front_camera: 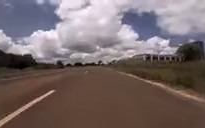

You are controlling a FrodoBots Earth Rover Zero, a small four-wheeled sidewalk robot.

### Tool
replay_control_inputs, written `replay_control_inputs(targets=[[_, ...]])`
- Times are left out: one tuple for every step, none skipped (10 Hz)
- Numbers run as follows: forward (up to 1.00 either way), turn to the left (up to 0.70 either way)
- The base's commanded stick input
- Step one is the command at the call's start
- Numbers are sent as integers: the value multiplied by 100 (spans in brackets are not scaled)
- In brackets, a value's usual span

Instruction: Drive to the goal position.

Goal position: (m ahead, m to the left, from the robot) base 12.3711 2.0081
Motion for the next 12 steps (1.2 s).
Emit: replay_control_inputs(targets=[[100, -38], [100, -35], [100, -32], [100, -27], [100, -22], [100, -16], [100, -11], [100, -6], [100, 0], [100, 0], [100, 0], [100, 0]])
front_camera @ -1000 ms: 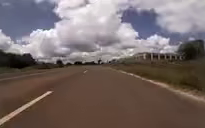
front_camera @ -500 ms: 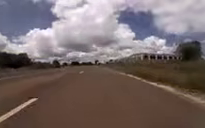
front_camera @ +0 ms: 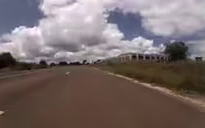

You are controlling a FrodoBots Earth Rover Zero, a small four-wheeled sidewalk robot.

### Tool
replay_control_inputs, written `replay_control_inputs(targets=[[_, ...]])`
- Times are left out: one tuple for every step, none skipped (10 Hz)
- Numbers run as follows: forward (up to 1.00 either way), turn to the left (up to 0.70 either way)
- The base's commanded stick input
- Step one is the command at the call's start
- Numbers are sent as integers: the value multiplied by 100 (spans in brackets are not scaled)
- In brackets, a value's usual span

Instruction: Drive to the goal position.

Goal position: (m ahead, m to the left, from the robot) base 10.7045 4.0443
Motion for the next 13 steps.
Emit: replay_control_inputs(targets=[[100, 0], [100, 0], [100, 0], [100, 0], [100, 0], [100, 0], [100, 0], [100, 0], [100, 0], [100, 24], [100, 34], [100, 16], [100, 17]])
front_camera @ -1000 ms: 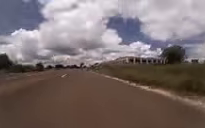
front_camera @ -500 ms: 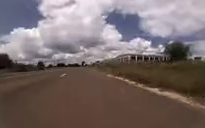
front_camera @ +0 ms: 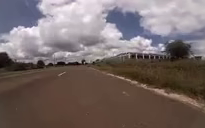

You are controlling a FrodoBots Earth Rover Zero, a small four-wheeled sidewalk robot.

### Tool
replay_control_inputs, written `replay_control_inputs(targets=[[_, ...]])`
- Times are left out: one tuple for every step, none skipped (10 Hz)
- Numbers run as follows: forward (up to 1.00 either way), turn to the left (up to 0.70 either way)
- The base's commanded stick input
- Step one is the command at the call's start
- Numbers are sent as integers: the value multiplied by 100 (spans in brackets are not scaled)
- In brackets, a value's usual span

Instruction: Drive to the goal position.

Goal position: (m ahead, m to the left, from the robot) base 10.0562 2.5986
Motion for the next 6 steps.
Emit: replay_control_inputs(targets=[[100, 17], [100, 18], [100, 24], [100, 32], [100, 18], [100, 1]])
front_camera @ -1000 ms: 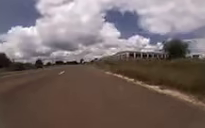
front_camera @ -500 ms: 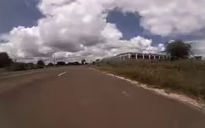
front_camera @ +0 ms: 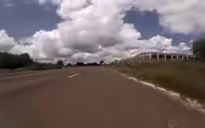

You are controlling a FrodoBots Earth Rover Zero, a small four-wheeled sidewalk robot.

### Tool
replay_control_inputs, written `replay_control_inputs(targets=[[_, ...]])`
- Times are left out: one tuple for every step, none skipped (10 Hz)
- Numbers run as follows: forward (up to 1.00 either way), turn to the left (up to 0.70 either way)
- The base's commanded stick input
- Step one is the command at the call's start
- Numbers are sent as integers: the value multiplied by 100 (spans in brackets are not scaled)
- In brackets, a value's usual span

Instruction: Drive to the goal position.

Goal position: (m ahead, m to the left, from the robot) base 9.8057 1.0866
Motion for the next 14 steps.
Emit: replay_control_inputs(targets=[[100, 0], [100, 0], [100, 0], [100, 0], [100, 0], [100, 33], [100, 29], [100, 20], [100, 7], [100, 0], [100, 0], [100, 0], [100, 0], [100, 0]])
